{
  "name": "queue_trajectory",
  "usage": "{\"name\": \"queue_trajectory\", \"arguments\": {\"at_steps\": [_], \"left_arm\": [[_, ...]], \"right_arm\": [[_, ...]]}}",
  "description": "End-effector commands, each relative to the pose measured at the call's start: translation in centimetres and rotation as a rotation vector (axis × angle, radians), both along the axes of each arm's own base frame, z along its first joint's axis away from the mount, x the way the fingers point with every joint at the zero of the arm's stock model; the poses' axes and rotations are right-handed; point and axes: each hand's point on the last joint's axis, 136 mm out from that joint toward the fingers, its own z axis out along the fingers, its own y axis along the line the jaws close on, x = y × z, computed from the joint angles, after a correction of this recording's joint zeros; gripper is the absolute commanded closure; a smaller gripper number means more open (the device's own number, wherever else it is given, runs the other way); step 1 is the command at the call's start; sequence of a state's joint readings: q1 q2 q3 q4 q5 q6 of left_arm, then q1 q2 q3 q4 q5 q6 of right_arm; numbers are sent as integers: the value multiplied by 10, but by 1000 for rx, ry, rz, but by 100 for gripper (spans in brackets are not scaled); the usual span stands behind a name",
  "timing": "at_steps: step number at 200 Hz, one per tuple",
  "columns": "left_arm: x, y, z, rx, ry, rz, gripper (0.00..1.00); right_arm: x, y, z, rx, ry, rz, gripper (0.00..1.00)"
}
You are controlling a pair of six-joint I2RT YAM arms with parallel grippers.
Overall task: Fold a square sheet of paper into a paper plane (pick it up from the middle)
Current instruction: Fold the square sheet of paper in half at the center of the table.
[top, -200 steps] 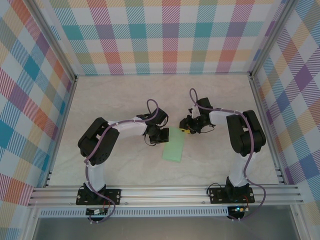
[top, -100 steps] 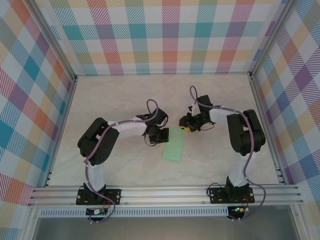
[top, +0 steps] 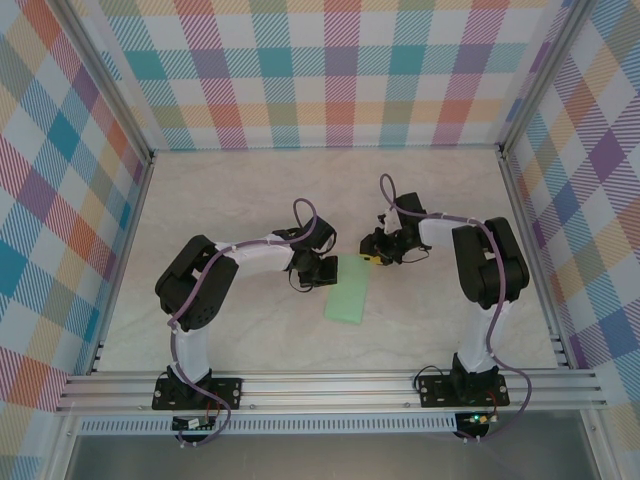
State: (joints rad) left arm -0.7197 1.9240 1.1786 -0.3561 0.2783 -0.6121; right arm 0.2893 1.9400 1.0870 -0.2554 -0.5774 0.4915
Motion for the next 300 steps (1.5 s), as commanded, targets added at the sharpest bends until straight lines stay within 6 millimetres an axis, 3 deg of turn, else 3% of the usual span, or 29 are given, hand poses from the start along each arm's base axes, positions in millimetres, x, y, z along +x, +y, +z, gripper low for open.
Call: {"name": "queue_trajectory", "arguments": {"at_steps": [1, 21, 37, 87, 121, 156, 194, 213, 248, 268, 300], "left_arm": [[-40, 34, -47, 175, 134, -19, 100], [-39, 35, -47, 177, 132, -18, 100], [-39, 34, -47, 174, 132, -18, 100], [-38, 31, -47, 167, 132, -23, 100], [-39, 30, -46, 161, 134, -23, 100], [-39, 31, -45, 161, 131, -24, 100], [-38, 31, -44, 160, 126, -23, 100], [-38, 31, -44, 159, 125, -21, 100], [-38, 29, -44, 154, 128, -24, 100], [-38, 30, -44, 153, 127, -23, 100], [-39, 32, -43, 160, 126, -24, 100]], "right_arm": [[-12, -3, -1, -15, 16, 7, 70], [-9, 3, 33, 43, -48, 15, 69], [-15, 6, 45, 90, -60, 17, 69], [-45, 5, 15, 134, 27, 10, 68], [-60, -5, -6, 64, 70, 20, 68], [-62, -7, 11, 58, 43, 25, 67], [-76, 9, 27, 89, 24, 59, 67], [-84, 14, 16, 39, 41, 68, 67], [-93, -2, -17, -71, 86, 34, 68], [-100, 1, -24, -45, 121, 45, 68], [-95, 5, 7, -5, 54, 57, 67]]}}
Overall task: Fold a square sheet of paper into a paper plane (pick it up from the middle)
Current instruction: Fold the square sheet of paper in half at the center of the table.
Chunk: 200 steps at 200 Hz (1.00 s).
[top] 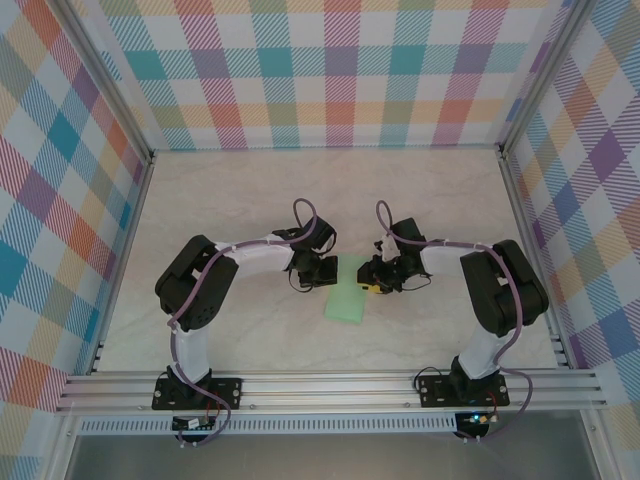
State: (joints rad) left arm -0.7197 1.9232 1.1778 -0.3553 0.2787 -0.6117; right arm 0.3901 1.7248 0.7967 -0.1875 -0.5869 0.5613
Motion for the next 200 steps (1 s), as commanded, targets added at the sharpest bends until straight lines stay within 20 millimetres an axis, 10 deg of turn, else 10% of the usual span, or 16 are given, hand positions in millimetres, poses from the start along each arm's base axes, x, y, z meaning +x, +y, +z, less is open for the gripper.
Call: {"name": "queue_trajectory", "arguments": {"at_steps": [1, 36, 110, 162, 200], "left_arm": [[-39, 32, -44, 161, 126, -24, 100], [-38, 29, -42, 148, 125, -21, 100], [-37, 29, -41, 152, 123, -23, 100], [-38, 30, -42, 154, 125, -25, 100], [-38, 30, -42, 153, 124, -27, 100]], "right_arm": [[-8, -4, 8, -14, -6, 4, 67], [-17, 7, 23, 32, -8, 19, 67], [-47, -1, -29, -96, 80, 40, 68], [-42, 11, 18, 7, 3, 35, 68], [-59, 18, 14, 18, 33, 64, 68]]}}
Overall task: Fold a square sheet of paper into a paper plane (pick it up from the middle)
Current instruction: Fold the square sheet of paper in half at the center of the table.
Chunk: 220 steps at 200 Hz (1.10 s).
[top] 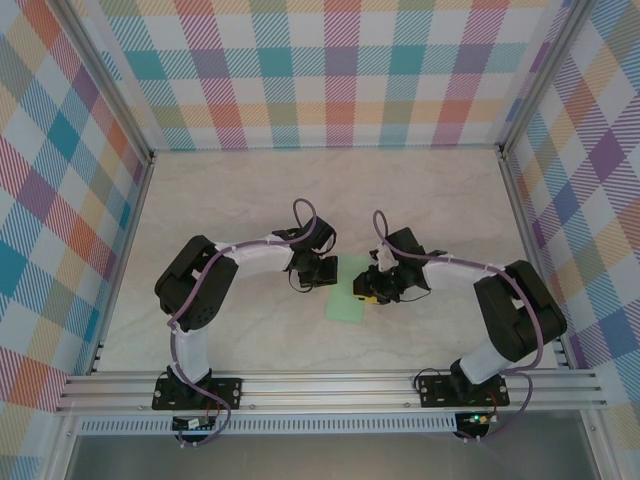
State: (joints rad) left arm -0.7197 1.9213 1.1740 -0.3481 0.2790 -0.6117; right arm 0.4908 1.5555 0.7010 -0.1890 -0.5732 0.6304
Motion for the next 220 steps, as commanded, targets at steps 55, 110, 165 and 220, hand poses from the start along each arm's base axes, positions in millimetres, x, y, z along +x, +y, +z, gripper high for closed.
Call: {"name": "queue_trajectory", "arguments": {"at_steps": [55, 110, 165, 220], "left_arm": [[-38, 30, -41, 151, 125, -22, 100], [-37, 29, -41, 152, 123, -23, 100], [-38, 30, -42, 150, 126, -18, 100], [-39, 32, -43, 159, 124, -15, 100]], "right_arm": [[-36, -8, -44, -80, 112, 18, 68], [-36, -3, -10, -14, 42, 23, 68], [-51, -2, -33, -64, 91, 49, 68], [-53, -6, -45, -87, 100, 24, 69]]}}
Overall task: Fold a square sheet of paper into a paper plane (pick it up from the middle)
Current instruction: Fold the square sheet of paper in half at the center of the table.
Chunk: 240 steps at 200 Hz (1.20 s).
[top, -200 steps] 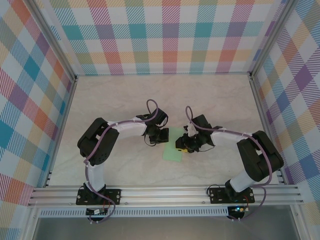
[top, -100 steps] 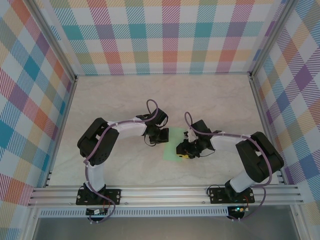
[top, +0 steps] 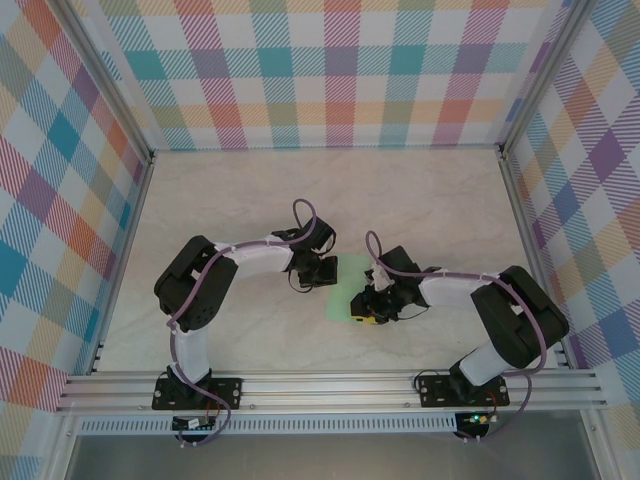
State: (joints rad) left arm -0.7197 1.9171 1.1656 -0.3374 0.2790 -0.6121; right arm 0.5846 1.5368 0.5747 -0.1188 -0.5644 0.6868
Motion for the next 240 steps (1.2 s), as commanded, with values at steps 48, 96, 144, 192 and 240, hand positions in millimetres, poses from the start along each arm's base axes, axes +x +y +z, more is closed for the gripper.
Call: {"name": "queue_trajectory", "arguments": {"at_steps": [48, 96, 144, 192, 240], "left_arm": [[-43, 34, -50, 163, 141, -16, 100], [-47, 35, -53, 150, 149, -19, 100], [-46, 32, -54, 145, 152, -22, 100], [-47, 35, -55, 158, 153, -31, 100], [-44, 31, -49, 145, 144, -32, 100]], "right_arm": [[-1, 3, 21, 36, -52, 19, 67], [-13, -5, -10, -6, 31, 3, 67], [-15, -9, -8, -23, 29, -6, 67], [3, -3, 28, 8, -71, -31, 67], [8, 4, 26, 38, -69, -43, 67]]}}
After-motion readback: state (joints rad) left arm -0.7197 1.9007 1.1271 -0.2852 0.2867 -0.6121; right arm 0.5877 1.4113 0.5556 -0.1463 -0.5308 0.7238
